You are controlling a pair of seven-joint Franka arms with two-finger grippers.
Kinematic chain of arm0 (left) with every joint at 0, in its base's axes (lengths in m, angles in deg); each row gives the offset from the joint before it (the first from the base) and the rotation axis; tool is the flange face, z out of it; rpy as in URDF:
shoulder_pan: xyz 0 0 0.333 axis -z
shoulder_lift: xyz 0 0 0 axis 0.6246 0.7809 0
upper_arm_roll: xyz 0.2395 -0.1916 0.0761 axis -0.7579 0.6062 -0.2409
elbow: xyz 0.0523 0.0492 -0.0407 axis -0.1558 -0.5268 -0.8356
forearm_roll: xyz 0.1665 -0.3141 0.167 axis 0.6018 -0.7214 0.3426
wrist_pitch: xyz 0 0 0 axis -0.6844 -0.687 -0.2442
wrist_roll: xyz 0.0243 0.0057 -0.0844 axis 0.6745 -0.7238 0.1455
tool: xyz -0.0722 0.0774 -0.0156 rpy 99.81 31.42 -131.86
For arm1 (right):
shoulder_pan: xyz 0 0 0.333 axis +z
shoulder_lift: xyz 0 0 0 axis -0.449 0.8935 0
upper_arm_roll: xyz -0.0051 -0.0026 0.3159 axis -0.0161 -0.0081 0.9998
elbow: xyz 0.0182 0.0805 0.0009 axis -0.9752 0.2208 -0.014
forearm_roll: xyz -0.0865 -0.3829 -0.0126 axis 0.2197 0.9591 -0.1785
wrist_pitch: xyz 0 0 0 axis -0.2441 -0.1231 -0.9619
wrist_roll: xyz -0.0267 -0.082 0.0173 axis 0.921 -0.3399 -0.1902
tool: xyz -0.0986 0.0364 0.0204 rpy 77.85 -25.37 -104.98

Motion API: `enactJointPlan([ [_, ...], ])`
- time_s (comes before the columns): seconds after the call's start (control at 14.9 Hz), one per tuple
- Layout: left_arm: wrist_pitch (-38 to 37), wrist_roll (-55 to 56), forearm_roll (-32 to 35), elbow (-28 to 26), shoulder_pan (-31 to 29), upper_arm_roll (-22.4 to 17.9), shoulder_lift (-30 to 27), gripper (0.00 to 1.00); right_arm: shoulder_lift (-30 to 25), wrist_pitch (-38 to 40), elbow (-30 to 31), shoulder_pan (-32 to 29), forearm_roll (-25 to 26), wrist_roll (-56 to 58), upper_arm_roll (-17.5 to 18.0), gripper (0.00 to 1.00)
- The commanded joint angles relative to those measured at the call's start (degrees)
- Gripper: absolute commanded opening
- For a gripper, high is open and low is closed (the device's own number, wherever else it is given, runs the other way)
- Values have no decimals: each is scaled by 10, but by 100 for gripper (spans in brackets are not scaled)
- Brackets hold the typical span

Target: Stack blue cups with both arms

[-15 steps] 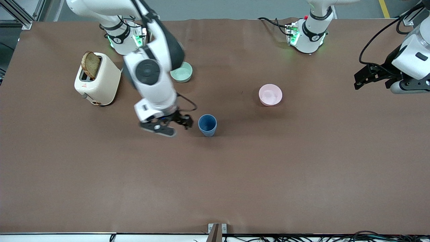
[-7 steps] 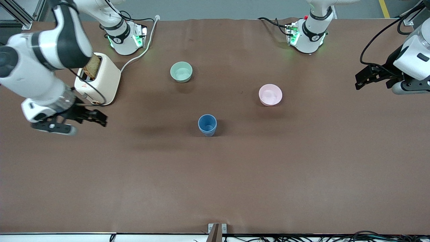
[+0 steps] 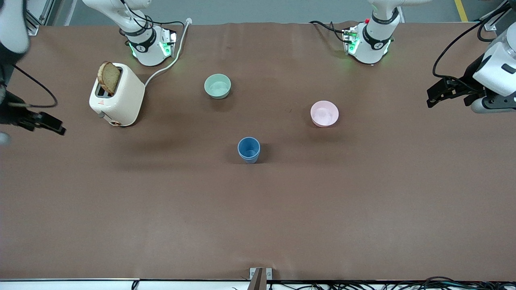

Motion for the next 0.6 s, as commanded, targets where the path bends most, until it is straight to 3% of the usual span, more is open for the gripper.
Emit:
enactJointPlan([
  [0.0,-3,-11,-1,-1,-12,1,-7,100,-3,104,-84,-6,9,-1,16,100],
  [0.07,-3,-11,-1,0,-12,1,-7,100,-9,137,-94,-4,7,-2,19,100],
  [0.54,-4,-7,-1,28,-11,1,6,100,4,152,-167,-1,-7,0,22,100],
])
